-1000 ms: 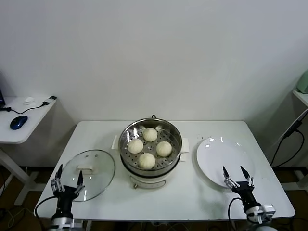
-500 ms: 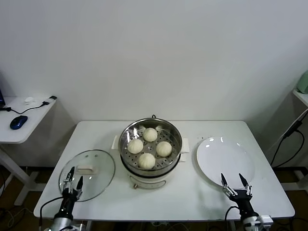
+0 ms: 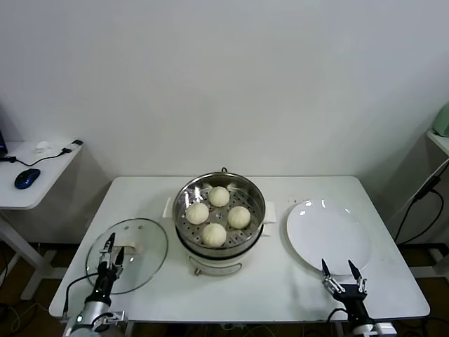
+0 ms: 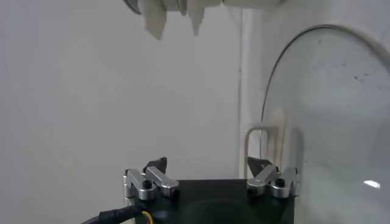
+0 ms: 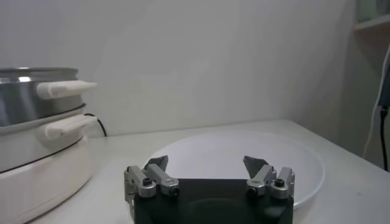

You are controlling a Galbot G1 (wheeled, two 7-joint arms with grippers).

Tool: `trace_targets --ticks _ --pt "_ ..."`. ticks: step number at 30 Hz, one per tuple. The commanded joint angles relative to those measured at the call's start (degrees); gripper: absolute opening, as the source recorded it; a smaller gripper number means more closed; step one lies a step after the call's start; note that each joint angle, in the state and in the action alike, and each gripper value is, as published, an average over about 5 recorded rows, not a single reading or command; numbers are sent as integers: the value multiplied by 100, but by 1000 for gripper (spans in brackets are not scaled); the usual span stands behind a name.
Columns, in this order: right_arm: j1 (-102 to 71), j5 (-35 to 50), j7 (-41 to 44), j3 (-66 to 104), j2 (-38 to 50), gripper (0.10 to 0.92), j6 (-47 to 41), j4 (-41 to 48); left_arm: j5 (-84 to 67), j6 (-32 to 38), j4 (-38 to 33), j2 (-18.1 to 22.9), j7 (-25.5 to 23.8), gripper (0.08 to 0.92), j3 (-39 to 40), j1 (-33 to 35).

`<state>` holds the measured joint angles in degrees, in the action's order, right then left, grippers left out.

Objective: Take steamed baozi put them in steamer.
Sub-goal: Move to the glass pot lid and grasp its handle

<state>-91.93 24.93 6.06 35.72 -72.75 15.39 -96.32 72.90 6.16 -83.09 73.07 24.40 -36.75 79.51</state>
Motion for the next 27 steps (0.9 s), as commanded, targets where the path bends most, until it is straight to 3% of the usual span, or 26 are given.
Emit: trace_targets --ticks 1,12,27 --pt "-71 -43 15 7 -52 823 40 -62 68 -59 363 -20 -194 823 83 -421" --pt "-115 -45 11 -2 -90 823 113 -36 40 -89 493 -17 -201 806 107 -435" --pt "-139 -110 44 -28 -109 823 133 -27 38 -101 828 30 -73 394 111 -551"
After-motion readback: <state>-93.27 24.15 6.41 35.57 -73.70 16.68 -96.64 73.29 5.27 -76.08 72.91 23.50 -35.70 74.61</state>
